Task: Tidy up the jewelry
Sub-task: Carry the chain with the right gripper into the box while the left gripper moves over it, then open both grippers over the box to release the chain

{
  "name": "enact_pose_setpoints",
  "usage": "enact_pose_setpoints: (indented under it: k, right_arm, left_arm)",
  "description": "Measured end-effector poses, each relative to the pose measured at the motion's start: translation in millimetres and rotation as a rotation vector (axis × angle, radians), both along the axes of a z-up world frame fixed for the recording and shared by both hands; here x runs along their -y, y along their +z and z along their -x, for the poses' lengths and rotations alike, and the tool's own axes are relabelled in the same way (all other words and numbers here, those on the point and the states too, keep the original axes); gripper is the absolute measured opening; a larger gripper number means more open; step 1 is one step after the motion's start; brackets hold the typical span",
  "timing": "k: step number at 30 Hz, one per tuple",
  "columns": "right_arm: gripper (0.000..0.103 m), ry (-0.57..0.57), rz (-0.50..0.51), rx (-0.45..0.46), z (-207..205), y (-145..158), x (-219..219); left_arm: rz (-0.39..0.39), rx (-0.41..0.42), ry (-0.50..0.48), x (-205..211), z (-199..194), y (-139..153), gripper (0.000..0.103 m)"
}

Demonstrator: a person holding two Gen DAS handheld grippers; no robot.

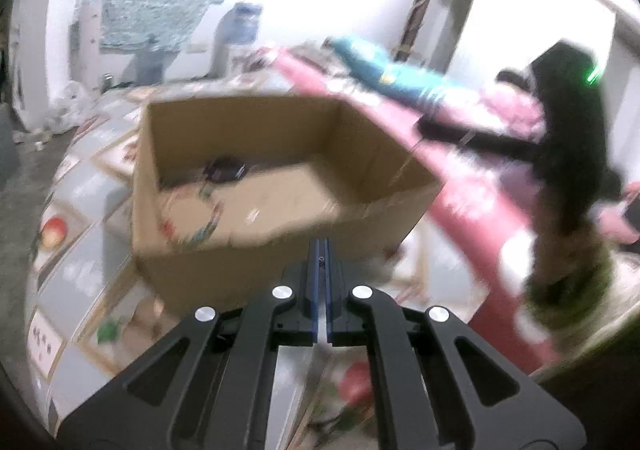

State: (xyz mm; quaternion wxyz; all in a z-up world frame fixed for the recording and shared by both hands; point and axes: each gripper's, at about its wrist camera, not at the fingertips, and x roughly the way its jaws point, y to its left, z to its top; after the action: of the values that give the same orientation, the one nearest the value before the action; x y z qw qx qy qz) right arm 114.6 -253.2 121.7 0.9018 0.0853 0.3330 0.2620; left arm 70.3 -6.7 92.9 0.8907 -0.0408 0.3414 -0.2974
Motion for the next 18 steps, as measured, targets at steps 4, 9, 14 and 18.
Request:
enact_pose_setpoints:
  k: [4, 9, 14, 18]
  right_arm:
    - [0.007, 0.016, -0.013, -0.04, -30.4, 2.9, -0.5]
    - [0.007, 0.01, 0.012, -0.149, -73.3, -10.5, -3.9]
    - [0.008, -0.015, 0.043, -0.239, -109.8, -29.8, -1.1]
    - [0.008, -0.031, 0.071, -0.282, -130.5, -41.5, 1.3]
  left_arm:
    - [0.05, 0.002, -0.027, 8.7, -30.4, 20.3, 0.002]
    - [0.045, -0.111, -0.016, 30.4, -83.8, 3.8, 0.002]
    - [0.065, -0.251, -0.028, 37.2, -120.5, -23.6, 0.002]
    - [0.058, -0.308, -0.006, 39.6, -136.8, -35.4, 0.005]
